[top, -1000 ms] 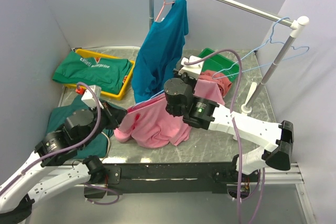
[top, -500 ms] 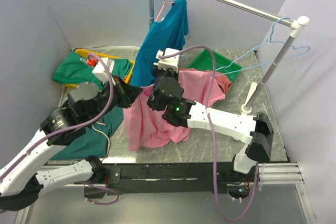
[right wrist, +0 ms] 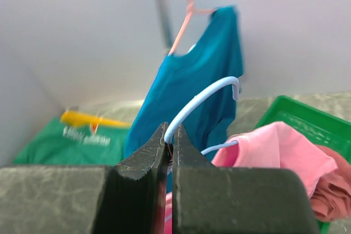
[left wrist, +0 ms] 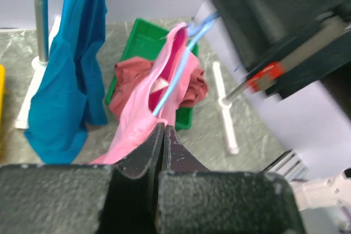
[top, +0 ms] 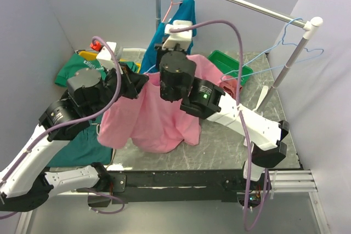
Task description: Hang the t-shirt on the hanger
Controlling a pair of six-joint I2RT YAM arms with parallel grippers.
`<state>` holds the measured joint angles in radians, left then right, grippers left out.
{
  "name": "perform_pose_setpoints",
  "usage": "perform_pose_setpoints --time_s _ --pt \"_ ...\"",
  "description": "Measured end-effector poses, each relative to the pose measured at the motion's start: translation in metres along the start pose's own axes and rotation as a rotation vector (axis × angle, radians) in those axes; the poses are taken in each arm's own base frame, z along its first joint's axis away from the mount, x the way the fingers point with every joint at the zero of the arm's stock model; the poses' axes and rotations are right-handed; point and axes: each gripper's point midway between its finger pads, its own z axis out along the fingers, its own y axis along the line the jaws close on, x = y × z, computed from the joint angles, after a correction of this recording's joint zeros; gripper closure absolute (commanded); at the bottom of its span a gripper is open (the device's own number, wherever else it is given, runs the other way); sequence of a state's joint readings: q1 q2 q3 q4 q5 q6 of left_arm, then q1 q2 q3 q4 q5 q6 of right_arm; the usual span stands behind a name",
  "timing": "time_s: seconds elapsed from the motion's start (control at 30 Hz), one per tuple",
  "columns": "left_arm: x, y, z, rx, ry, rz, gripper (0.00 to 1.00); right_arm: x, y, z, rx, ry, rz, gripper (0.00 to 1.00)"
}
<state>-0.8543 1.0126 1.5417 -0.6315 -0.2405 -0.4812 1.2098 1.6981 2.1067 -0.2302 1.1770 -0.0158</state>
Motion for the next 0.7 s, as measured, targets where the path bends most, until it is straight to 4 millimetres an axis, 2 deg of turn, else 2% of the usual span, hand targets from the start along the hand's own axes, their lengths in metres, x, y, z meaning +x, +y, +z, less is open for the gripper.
perform_pose_setpoints --time_s 0.07,0.17,0.2,0.23,0.27,0.33,0.37,0.43,0.6,0.7 --pt "0.002 0.004 0.001 -0.009 0.021 0.027 0.97 0.015 0.009 0.002 -0.059 0.034 -0.032 1.00" --pt "-0.002 0.007 0.002 -0.021 0.038 0.063 0.95 0.054 0.021 0.000 -0.144 0.111 -0.124 1.00" --pt "-0.004 0.008 0.002 -0.022 0.042 0.074 0.92 0.067 0.023 -0.001 -0.164 0.139 -0.160 1.00" --pt "-0.006 0.007 0.002 -0.020 0.045 0.084 0.84 0.075 0.024 -0.003 -0.178 0.161 -0.190 1.00" --pt "-0.006 0.005 0.002 -0.010 0.052 0.096 0.83 0.081 0.023 -0.003 -0.187 0.179 -0.212 1.00" --pt "-0.008 0.002 0.001 0.007 0.061 0.114 0.74 0.085 0.021 -0.005 -0.190 0.192 -0.230 1.00" --pt "-0.010 0.000 0.000 0.016 0.060 0.123 0.57 0.085 0.020 -0.005 -0.189 0.196 -0.235 1.00" --pt "-0.011 -0.001 -0.001 0.025 0.059 0.138 0.46 0.086 0.017 -0.005 -0.187 0.203 -0.245 1.00" --pt "-0.008 0.006 -0.012 0.011 0.062 0.147 0.43 0.079 0.007 0.000 -0.175 0.200 -0.239 1.00" --pt "-0.015 0.009 -0.025 0.003 0.035 0.143 0.43 0.071 0.003 0.003 -0.163 0.189 -0.246 1.00"
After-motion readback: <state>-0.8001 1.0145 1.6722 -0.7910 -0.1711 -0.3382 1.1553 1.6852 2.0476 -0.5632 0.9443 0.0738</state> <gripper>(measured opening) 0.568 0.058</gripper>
